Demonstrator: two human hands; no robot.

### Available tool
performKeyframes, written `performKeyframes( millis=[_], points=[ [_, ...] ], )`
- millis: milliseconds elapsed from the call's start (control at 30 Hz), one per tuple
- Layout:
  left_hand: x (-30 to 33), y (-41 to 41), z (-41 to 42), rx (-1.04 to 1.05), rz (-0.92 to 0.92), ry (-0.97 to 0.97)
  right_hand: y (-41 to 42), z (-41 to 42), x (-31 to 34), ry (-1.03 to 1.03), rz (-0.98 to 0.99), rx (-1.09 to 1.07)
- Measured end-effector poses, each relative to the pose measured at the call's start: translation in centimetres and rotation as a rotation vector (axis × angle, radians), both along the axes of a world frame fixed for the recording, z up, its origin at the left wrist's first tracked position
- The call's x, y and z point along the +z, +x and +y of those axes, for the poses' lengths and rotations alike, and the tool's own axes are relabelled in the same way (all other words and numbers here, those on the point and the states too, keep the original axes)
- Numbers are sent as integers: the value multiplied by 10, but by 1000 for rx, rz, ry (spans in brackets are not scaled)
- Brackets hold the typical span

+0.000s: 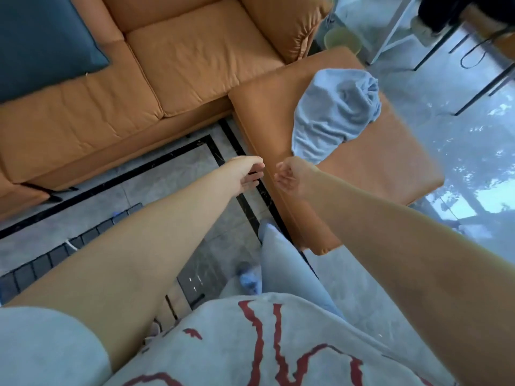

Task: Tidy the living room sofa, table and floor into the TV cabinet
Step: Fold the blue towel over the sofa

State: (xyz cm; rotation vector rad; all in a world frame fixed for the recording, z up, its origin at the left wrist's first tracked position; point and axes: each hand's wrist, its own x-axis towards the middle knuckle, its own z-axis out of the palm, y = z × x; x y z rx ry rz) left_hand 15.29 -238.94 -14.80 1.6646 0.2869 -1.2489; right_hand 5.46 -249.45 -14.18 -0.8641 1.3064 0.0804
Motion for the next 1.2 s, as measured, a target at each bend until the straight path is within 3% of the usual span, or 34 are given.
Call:
performKeyframes(
  millis=[233,367,667,767,833,900,1067,1200],
  points=[
    [-7,67,-104,16,-49,-7,62,-107,-30,13,10,118],
    [-28,104,-155,-50,-35,34,80,-174,-54,16,56,-58],
    [-94,159,-210,-213,-56,130,116,-242,-132,-15,159,42],
    [-124,166,-221,-287,-69,169,124,-247,-163,-11,189,192],
    [-152,169,-234,-301,-81,167,133,-253,-198,-103,266,332],
    [-175,169,-244,-278,-94,155,134,-249,-222,-52,376,511],
    [-239,161,-272,-237,-101,101,125,-248,-297,-284,551,1187],
    [-286,164,-279,-302,-70,98,125,-237,-345,-400,568,1196]
  ],
)
